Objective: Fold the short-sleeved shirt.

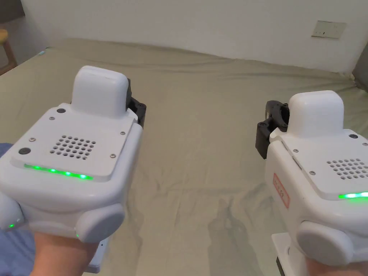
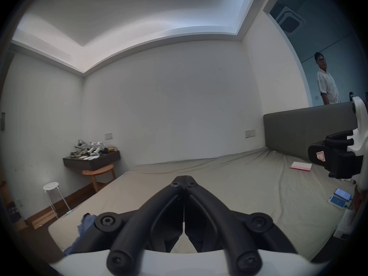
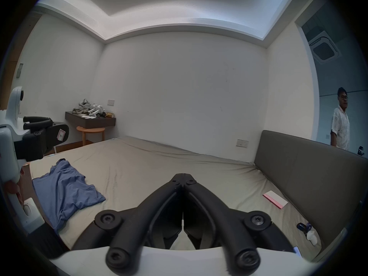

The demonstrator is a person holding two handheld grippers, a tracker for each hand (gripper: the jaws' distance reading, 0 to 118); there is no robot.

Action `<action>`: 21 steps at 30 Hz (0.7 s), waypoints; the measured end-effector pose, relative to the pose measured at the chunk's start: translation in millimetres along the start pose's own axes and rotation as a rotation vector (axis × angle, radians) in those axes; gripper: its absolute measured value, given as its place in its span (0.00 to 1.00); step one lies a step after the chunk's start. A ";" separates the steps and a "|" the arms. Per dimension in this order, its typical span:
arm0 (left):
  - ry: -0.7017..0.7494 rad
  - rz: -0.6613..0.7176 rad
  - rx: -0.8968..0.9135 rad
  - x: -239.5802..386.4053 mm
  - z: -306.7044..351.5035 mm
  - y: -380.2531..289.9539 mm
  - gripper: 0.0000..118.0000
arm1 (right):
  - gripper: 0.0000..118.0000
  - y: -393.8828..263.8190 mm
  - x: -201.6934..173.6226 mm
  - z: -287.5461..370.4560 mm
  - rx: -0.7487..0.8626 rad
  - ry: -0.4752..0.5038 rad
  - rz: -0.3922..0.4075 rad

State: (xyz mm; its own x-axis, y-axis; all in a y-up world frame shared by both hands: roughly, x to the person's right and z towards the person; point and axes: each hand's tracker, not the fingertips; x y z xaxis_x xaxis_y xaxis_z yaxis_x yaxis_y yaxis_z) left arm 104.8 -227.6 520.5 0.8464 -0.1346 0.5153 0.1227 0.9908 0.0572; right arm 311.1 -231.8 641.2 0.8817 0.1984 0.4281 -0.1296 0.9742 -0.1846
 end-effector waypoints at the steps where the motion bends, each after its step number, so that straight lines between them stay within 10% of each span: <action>1: 0.023 -0.014 -0.005 -6.1 3.3 -0.2 0.00 | 0.01 0.1 -5.2 -1.7 0.003 0.018 0.003; 21: 0.531 -0.031 -0.068 -155.9 108.1 -4.0 0.00 | 0.01 35.2 -168.1 -17.6 0.090 0.507 -0.029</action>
State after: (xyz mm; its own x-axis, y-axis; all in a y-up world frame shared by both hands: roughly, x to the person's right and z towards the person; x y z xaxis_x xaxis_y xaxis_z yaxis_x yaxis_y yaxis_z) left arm -83.7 -209.0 532.3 0.9853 -0.1703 0.0101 0.1703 0.9854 0.0014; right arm 166.4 -232.7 547.2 0.9917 0.1164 -0.0545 -0.1211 0.9883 -0.0930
